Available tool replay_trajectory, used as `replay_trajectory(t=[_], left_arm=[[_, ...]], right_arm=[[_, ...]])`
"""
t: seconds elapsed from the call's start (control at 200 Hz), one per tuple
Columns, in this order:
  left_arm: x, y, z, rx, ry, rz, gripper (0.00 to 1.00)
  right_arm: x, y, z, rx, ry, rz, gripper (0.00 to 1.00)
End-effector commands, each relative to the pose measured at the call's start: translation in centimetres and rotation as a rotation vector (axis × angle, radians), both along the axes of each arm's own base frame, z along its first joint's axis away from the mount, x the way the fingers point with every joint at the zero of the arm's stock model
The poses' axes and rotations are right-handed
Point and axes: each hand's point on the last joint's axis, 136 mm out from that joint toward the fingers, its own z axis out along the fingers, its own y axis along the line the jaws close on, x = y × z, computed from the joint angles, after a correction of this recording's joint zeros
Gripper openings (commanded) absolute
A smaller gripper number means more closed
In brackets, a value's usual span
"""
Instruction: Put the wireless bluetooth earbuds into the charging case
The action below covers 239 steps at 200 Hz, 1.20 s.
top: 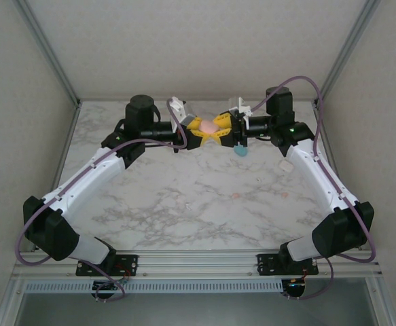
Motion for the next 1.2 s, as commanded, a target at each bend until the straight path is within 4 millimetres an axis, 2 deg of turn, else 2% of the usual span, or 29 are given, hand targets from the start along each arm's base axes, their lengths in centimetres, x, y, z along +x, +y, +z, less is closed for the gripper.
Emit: replay_trajectory(t=[0.0, 0.18, 0.476, 0.641, 0.896, 1.106, 1.191], left_arm=[[-1.7, -0.8, 0.7, -0.003, -0.024, -0.079, 0.28], [-1.8, -0.5, 0.5, -0.021, -0.052, -0.063, 0.24], [-2.1, -0.2, 0.5, -0.032, -0.092, -0.057, 0.22], [-2.0, -0.2, 0.7, -0.047, -0.094, -0.046, 0.21], [-0.7, 0.0, 1.0, -0.121, -0.063, 0.039, 0.19], [0.6, 0.4, 1.3, -0.199, -0.039, 0.129, 0.19], [1.2, 0.8, 1.5, -0.254, -0.033, 0.175, 0.19]], right_arm=[[0.5, 0.1, 0.6, -0.008, -0.030, -0.034, 0.44], [2.3, -0.8, 1.0, -0.002, 0.020, -0.149, 0.54], [1.9, -1.0, 1.6, 0.013, 0.158, -0.120, 0.57], [2.9, -1.1, 1.7, 0.008, 0.213, -0.166, 0.60], [4.4, -1.5, 3.3, 0.025, 0.291, -0.268, 0.64], [3.7, -1.7, 5.2, 0.049, 0.352, -0.271, 0.68], [4.7, -2.5, 5.8, 0.054, 0.397, -0.382, 0.69]])
